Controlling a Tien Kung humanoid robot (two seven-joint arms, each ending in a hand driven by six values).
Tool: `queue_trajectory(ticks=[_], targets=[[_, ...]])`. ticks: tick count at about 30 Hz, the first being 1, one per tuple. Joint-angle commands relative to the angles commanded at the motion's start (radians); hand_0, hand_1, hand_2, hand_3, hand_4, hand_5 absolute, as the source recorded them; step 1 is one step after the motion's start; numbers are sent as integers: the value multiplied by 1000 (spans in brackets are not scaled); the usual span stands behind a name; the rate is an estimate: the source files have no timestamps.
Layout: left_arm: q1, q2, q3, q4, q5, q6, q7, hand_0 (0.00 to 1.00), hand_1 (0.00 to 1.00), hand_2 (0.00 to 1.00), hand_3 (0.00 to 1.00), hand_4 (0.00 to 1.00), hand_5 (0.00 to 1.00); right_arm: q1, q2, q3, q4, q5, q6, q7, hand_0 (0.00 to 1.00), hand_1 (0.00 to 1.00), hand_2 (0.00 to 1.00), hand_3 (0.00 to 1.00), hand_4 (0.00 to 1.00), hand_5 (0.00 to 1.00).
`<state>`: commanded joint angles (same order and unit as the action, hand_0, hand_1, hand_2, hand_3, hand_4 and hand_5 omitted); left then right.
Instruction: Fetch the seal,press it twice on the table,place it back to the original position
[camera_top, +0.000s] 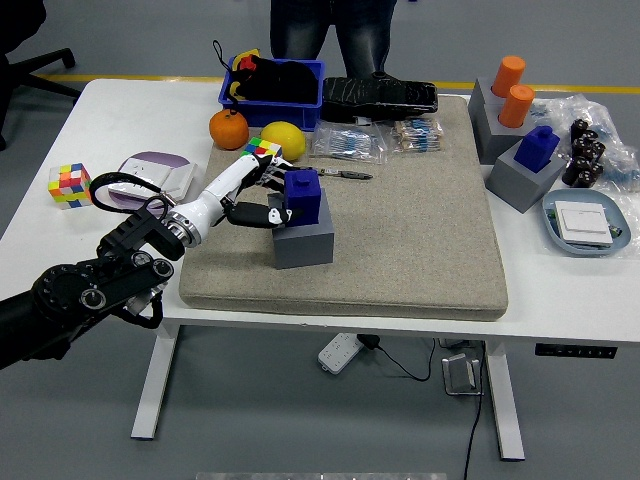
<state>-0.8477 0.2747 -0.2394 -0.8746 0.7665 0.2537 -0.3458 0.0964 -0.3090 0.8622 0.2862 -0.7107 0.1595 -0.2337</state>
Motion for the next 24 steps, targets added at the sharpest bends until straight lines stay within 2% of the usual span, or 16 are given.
queue_trajectory(ticks=[16,17,22,23,24], targets=[[-4,-5,12,11,-10,-4,0,680,549,508,610,717,2,0,0,-1,0,0,0,0,863,781,737,743,798,568],[-5,-5,11,11,-11,-5,-1,692,599,542,628,739,2,0,0,-1,1,0,0,0,865,781,738,743,798,568],[-5,-6,12,12,-16,-5,-7,692,599,542,628,739,2,1,1,2,1,0,0,0,865,781,738,743,798,568],[-5,-6,12,12,-17,-5,-8,744,692,611,713,852,2,1,1,3,1,0,0,0,864,781,738,743,798,567],[-5,-7,12,12,-18,-5,-9,744,692,611,713,852,2,1,1,3,1,-1,0,0,864,781,738,743,798,567]])
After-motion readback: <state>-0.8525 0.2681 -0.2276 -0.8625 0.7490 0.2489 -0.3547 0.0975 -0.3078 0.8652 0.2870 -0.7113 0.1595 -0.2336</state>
